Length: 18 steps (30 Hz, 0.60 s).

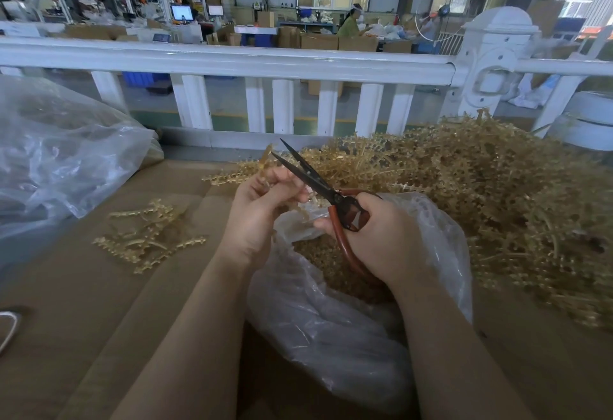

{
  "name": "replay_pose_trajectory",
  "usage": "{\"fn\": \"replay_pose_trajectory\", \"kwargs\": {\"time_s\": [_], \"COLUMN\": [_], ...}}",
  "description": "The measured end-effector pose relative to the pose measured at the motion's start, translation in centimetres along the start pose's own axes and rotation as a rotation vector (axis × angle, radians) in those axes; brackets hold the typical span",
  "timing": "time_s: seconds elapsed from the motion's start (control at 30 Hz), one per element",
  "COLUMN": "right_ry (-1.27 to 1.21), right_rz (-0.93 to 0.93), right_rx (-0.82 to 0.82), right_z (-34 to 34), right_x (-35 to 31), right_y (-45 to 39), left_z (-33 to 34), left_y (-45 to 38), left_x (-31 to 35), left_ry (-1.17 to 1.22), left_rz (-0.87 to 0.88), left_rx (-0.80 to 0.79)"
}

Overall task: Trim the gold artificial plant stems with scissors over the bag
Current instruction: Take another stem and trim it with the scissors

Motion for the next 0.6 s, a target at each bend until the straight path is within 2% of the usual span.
{"fn": "replay_pose_trajectory", "kwargs": {"time_s": [0.23, 0.6], "right_ry": [0.036, 0.019], "right_rz": [-0.025, -0.048], "right_rx": [0.002, 0.05], "right_z": [-0.34, -0.66], "right_x": [-0.46, -0.77], "right_y": [-0.03, 0.06], "left_z": [-0.17, 0.17], "left_y": [-0.09, 0.08], "left_x": [0.41, 0.79], "left_ry": [-0.114, -0.098], "left_rz": [0.068, 0.108], "left_rx": [0.03, -0.006]}}
Point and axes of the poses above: each hand's wrist, its own y-axis away from the middle knuckle, its own z-axis out of the palm, x = y × z, the point moved 8 cm from there along -y, towards the middle knuckle, and after that the axes turned 2 degrees about x, right-handed, at the moved point
